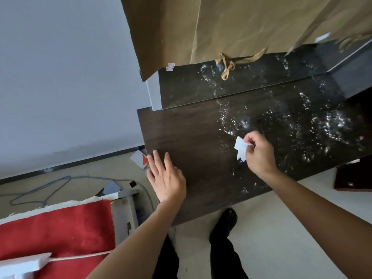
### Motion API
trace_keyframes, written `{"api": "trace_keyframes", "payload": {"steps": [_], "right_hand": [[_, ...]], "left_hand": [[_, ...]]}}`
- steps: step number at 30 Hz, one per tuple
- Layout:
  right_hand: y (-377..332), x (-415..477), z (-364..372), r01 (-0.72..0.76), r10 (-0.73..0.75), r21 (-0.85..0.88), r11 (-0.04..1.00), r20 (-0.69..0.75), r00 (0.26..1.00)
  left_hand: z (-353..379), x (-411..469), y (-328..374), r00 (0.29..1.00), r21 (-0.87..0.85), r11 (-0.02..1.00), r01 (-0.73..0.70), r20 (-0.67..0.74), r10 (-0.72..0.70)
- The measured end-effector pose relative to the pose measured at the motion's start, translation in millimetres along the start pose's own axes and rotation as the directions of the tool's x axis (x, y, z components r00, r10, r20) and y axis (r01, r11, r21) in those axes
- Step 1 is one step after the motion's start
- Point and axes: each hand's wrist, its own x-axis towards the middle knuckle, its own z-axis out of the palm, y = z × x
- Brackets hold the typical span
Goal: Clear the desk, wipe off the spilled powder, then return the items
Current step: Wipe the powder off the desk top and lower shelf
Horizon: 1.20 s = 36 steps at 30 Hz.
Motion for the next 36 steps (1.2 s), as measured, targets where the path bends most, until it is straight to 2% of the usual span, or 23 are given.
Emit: {"api": "trace_keyframes", "payload": {"steps": [4,7,10,11,12,14,16,20,23,25,27,28,31,32,33,35,36], "right_hand": [[4,104,15,-0.016,0.013,-0.034,0.999,-0.079,0.997],[14,169,23,-0.09,0.081,-0.083,0.992,-0.114,0.99],[21,199,35,-0.198,0.187,-0.106,0.975,-0.1,0.977],[18,197,41,-0.193,0.182,-0.112,0.975,-0.102,0.978],[14,191,49,-0.146,0.134,-0.127,0.981,-0.099,0.986],[1,173,64,0.044,-0.051,-0.148,0.988,-0.039,0.998],[-10,165,72,0.19,-0.189,-0.143,0.971,0.021,0.982],[-6,167,76,0.302,-0.305,-0.081,0.95,-0.032,0.952],[-7,165,74,0.384,-0.38,-0.068,0.921,0.066,0.922],[-3,153,70,0.494,-0.478,-0.039,0.869,0.198,0.856],[13,122,57,0.623,-0.583,-0.02,0.782,0.329,0.743],[22,102,48,0.673,-0.625,0.031,0.739,0.408,0.666],[36,60,19,0.75,-0.682,0.244,0.615,0.642,0.351],[28,68,18,0.736,-0.656,0.244,0.632,0.674,0.34],[17,83,23,0.712,-0.626,0.181,0.679,0.649,0.432],[-6,125,43,0.581,-0.514,0.0,0.814,0.469,0.718],[-15,144,55,0.525,-0.469,-0.058,0.849,0.374,0.8]], "left_hand": [[21,0,12,0.991,0.073,0.992,0.107,-0.083,-0.101],[29,2,15,0.985,0.136,0.981,0.136,-0.126,-0.119],[33,3,15,0.979,0.165,0.973,0.159,-0.152,-0.134],[34,4,16,0.978,0.17,0.972,0.164,-0.16,-0.137],[34,4,17,0.976,0.176,0.97,0.169,-0.166,-0.14],[35,5,18,0.972,0.187,0.966,0.177,-0.185,-0.142],[34,5,19,0.97,0.189,0.965,0.179,-0.196,-0.142],[34,5,21,0.965,0.192,0.962,0.192,-0.215,-0.15],[34,5,22,0.965,0.194,0.964,0.182,-0.224,-0.137],[33,4,20,0.965,0.187,0.966,0.177,-0.227,-0.132],[32,3,21,0.965,0.182,0.967,0.181,-0.224,-0.138],[31,2,21,0.964,0.184,0.965,0.185,-0.225,-0.142],[30,4,23,0.965,0.175,0.968,0.181,-0.221,-0.14],[30,4,22,0.965,0.172,0.969,0.176,-0.224,-0.136],[31,4,21,0.964,0.17,0.97,0.172,-0.232,-0.13],[33,3,19,0.96,0.167,0.972,0.167,-0.25,-0.122],[34,3,19,0.959,0.167,0.972,0.167,-0.258,-0.12]]}}
